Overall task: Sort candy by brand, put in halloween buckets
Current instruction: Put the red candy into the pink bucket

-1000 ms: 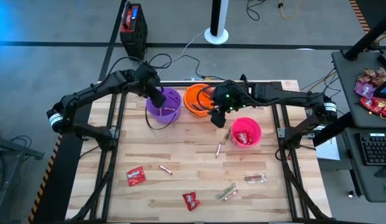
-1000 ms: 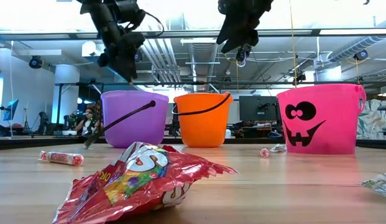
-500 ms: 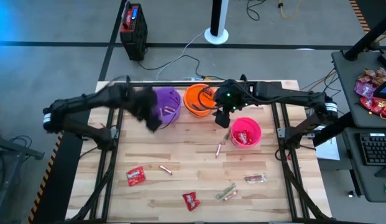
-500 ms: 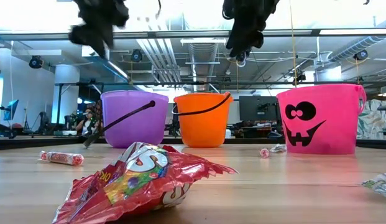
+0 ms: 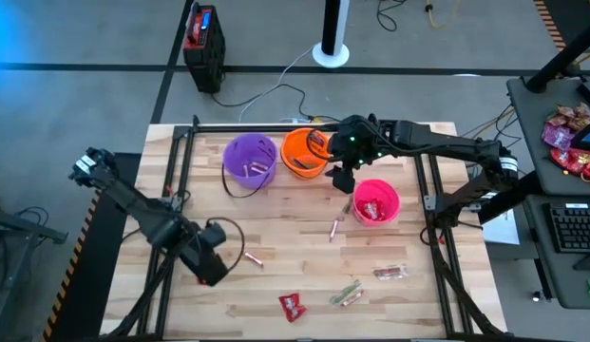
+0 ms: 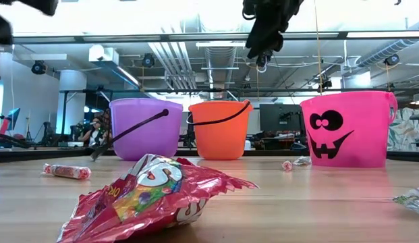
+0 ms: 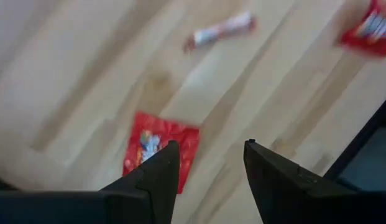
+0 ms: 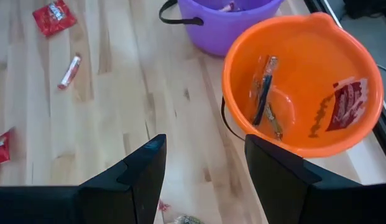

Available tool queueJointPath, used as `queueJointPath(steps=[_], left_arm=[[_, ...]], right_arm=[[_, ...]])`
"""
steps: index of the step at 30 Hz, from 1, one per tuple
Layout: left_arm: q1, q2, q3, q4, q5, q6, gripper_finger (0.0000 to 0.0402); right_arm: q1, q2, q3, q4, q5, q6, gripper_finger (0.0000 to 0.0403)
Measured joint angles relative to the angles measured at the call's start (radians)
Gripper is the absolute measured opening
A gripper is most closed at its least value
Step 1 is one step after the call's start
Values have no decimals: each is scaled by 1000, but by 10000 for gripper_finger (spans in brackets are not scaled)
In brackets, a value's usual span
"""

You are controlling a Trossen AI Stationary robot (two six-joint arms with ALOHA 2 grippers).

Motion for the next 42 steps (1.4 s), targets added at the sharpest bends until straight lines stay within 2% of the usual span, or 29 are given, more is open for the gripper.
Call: queueJointPath(steps=[6,14,18,25,29,34,42], left_arm=[[-12,9,-173,204,47,47,162],[16,7,-381,362,86,39,162],[25,6,-452,423,109,27,162],[26,1,-504,474,109,16,160],[26,0,-527,542,107,12,123],[26,4,-526,547,103,22,19],[25,3,-486,530,77,71,2]], right_arm=[[0,1,0,36,-16,20,211],[0,3,0,38,-22,88,211],[0,3,0,38,-19,116,211],[0,3,0,59,-17,162,211],[0,3,0,65,-17,171,211],[0,3,0,65,-17,177,211],[0,3,0,65,-16,177,211]])
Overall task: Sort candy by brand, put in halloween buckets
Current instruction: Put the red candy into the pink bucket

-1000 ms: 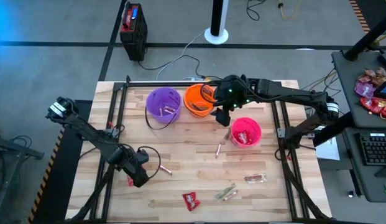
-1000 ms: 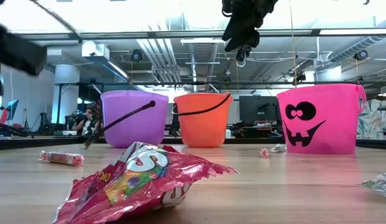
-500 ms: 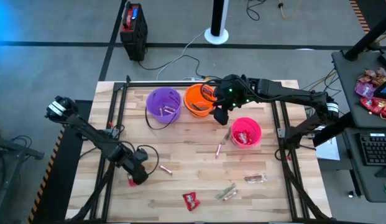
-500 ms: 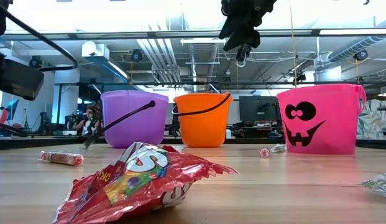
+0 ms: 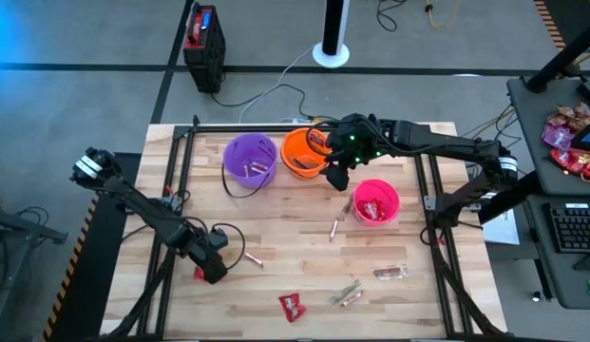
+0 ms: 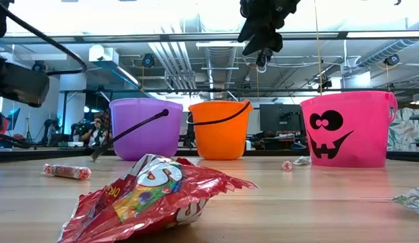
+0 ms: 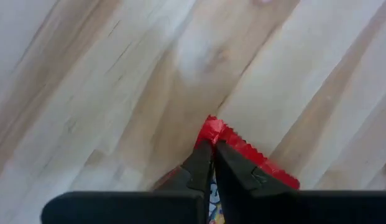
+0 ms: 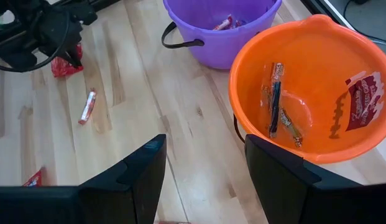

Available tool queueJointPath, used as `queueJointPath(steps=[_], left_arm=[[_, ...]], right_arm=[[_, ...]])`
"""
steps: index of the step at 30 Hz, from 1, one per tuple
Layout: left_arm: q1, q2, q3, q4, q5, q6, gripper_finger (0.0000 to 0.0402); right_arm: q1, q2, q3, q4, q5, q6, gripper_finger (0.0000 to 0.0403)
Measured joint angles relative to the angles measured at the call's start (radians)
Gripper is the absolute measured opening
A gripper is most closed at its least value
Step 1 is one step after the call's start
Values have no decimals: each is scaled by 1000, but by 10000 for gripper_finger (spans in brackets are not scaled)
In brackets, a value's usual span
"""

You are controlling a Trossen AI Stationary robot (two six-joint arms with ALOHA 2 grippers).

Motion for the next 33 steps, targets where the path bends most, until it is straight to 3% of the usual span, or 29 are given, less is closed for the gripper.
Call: queueJointPath(steps=[6,13,18,27,33], left_arm=[[0,-13,109,-35,-74,92,0],[-25,-14,191,-111,-15,207,8],[-34,-16,179,-111,39,292,52],[-35,-16,103,-125,51,389,169],[-35,-2,38,-40,59,399,185]], right_arm=[[0,0,0,0,3,0,211],[0,0,0,0,18,-5,211],[0,0,0,1,18,-6,211],[2,0,-1,1,18,13,211],[2,0,-1,1,18,30,211]])
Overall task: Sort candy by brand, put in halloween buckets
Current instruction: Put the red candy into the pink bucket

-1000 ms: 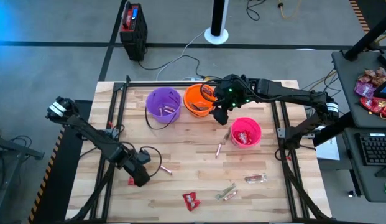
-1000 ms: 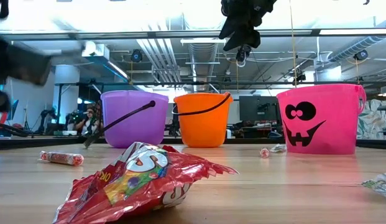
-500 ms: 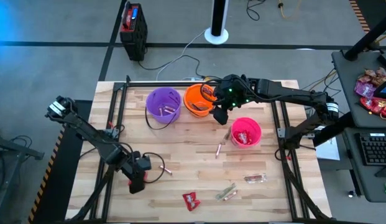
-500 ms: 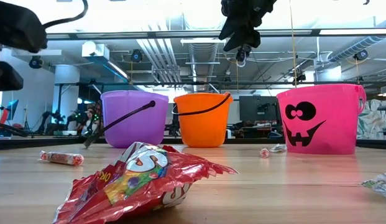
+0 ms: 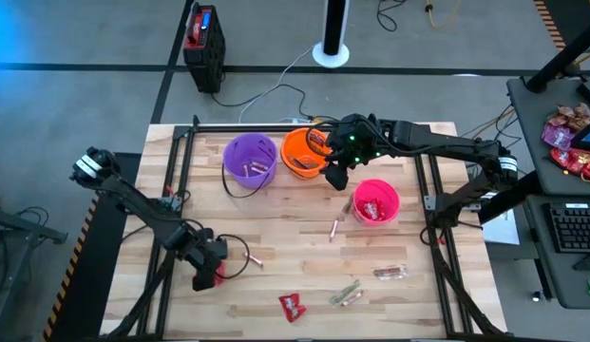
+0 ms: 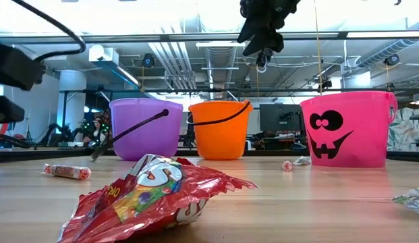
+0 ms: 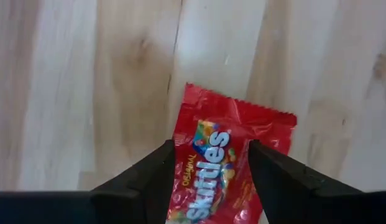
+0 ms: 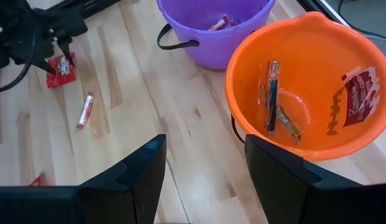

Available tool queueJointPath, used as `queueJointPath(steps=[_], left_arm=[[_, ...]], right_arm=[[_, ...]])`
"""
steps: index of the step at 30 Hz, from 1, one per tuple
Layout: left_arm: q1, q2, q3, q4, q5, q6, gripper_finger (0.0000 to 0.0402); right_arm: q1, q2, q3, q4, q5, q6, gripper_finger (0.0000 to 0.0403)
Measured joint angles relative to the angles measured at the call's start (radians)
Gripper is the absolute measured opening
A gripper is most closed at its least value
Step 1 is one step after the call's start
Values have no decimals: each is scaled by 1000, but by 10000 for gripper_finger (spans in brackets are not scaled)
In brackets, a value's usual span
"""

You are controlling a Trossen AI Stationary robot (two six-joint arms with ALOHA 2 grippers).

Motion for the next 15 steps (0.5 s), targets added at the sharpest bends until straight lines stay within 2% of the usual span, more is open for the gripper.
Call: queueJointPath(steps=[8,15], left_arm=[[0,61,-31,11,4,0,146],[0,74,-27,0,-15,-1,65]], right_arm=[[0,0,0,0,9,15,211],[0,0,-1,1,11,15,211]])
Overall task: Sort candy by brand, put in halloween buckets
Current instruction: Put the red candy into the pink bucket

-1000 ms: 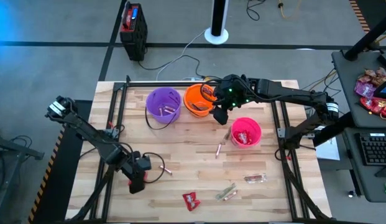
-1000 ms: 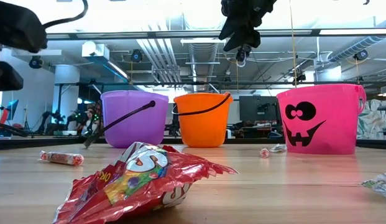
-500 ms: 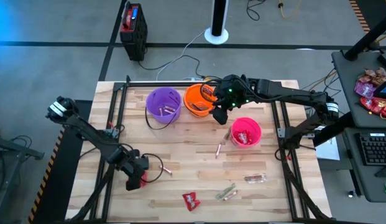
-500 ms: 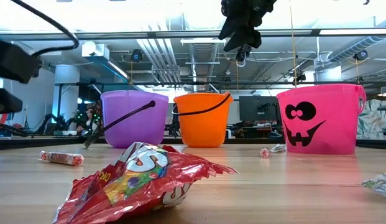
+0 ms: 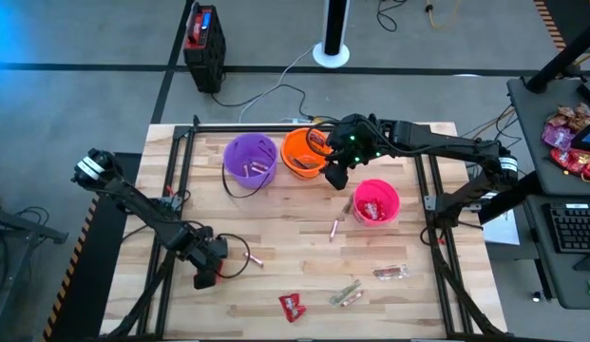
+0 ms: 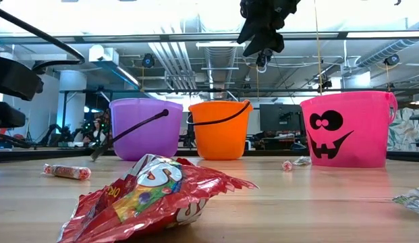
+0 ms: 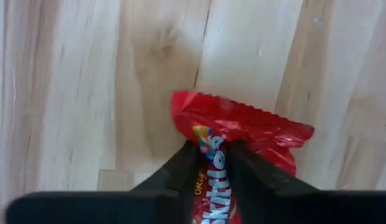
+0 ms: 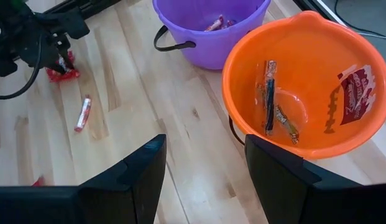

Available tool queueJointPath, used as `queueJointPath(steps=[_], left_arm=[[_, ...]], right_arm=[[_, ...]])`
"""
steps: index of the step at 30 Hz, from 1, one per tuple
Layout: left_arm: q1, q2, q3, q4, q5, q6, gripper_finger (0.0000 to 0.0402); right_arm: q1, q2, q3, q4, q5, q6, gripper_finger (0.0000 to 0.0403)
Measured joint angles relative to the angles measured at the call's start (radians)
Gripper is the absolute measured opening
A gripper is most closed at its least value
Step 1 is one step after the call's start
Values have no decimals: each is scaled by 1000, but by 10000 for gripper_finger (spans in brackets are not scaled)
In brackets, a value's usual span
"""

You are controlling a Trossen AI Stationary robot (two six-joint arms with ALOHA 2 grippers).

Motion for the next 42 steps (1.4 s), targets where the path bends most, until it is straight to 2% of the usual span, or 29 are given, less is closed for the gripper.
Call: queueJointPath(steps=[4,11,16,20,23,26,30,32,35,38,42], left_arm=[[0,0,18,9,-7,1,12],[3,-40,111,-62,-37,47,5],[38,-76,266,-291,-169,105,3],[135,-80,403,-446,-339,180,3],[255,-81,485,-454,-436,267,2],[406,-81,542,-434,-477,347,2],[630,-81,604,-322,-436,409,3],[737,-81,633,-219,-352,411,3],[857,-76,673,-90,-173,421,3],[910,-49,728,-66,-96,421,4],[919,9,796,-72,-103,399,4]], right_arm=[[0,0,0,0,2,0,211],[0,0,0,0,7,-4,211],[0,0,0,1,6,-1,211],[0,0,0,29,-35,54,211],[1,0,-1,80,-90,92,211],[2,0,-2,130,-117,141,211],[15,0,-2,164,-116,174,211],[23,0,-2,164,-117,206,211],[25,0,-2,166,-115,278,208],[24,0,-2,201,-108,288,204],[25,1,-2,296,-96,261,201]])
